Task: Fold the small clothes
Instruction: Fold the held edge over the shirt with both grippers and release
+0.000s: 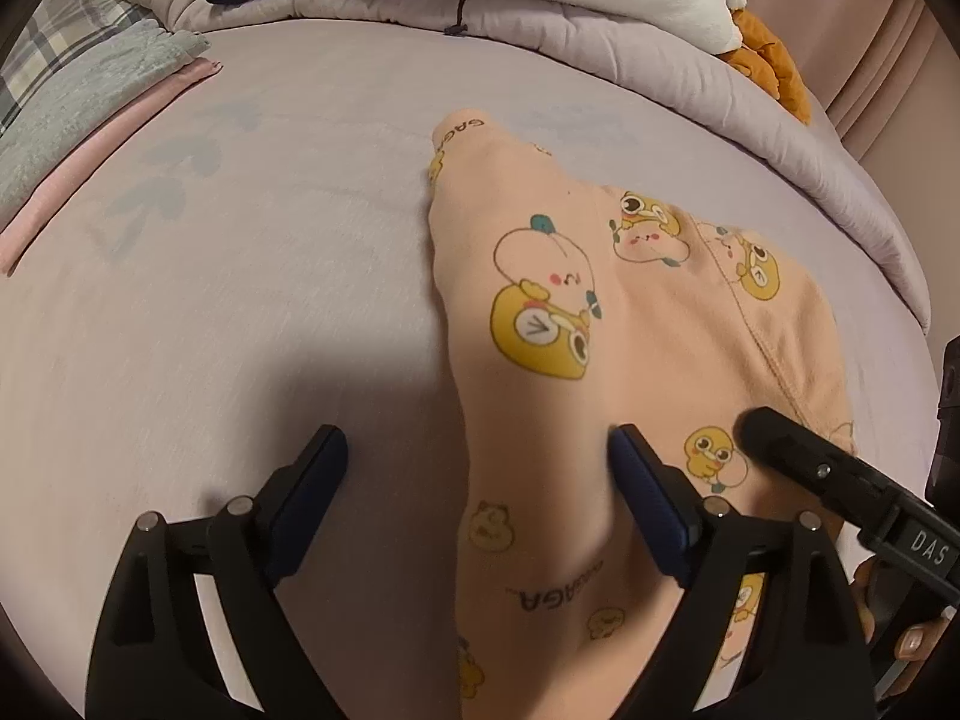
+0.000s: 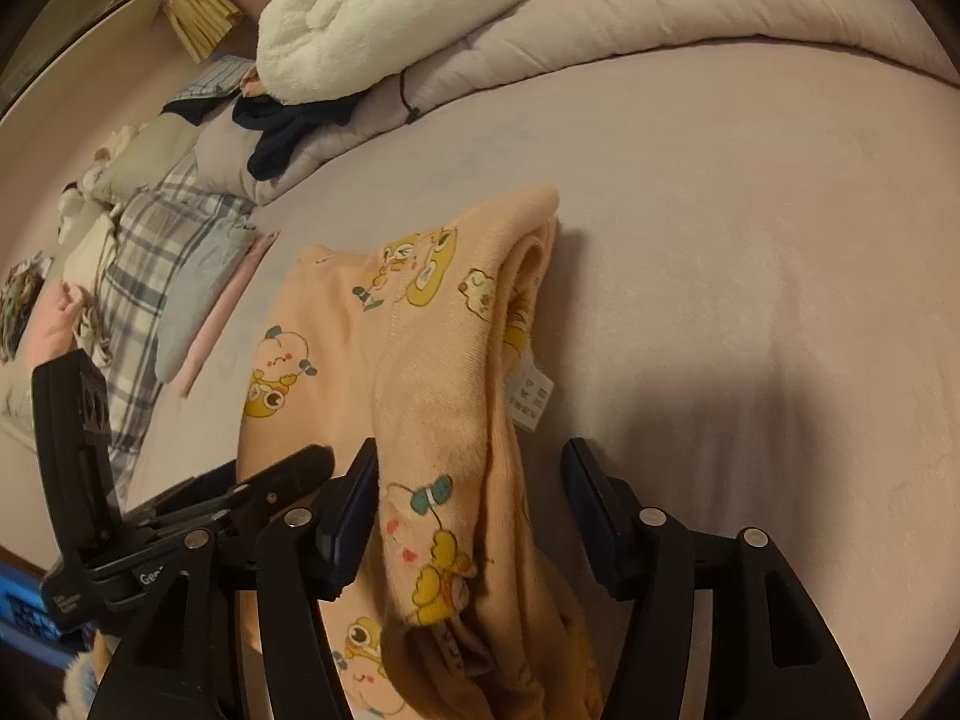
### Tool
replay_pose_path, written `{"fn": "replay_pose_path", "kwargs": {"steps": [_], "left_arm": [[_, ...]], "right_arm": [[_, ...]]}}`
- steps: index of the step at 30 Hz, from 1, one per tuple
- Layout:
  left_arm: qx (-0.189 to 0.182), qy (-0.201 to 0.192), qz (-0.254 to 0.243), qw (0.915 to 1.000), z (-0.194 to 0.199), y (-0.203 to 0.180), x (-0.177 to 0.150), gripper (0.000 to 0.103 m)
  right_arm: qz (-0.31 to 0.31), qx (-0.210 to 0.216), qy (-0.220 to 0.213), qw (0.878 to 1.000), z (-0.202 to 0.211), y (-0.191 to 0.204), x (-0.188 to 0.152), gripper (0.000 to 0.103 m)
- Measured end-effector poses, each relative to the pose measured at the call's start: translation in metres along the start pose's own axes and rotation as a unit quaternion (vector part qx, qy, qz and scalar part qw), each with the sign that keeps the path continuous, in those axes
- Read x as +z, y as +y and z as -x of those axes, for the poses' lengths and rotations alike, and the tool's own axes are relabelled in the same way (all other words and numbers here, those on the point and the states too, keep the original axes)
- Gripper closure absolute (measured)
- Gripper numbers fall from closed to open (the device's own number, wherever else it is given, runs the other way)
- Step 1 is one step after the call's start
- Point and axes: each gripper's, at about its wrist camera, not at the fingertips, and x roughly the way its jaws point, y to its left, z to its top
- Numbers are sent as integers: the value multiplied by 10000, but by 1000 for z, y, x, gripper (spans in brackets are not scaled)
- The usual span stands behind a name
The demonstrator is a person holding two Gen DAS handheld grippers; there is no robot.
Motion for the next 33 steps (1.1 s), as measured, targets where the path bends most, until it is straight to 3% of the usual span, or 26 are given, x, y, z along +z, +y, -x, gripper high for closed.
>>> {"fn": "replay_pose_path", "kwargs": {"steps": [12, 23, 33], "left_arm": [[39, 50, 0, 10000, 12, 3, -20, 12], [262, 112, -183, 9994, 18, -1, -43, 11], [320, 189, -187, 9991, 25, -1, -56, 12]], "right_arm": [[235, -97, 94, 9996, 10, 8, -19, 42], [958, -741, 156, 9925, 14, 22, -36, 42], [958, -883, 188, 9913, 18, 26, -43, 42]]}}
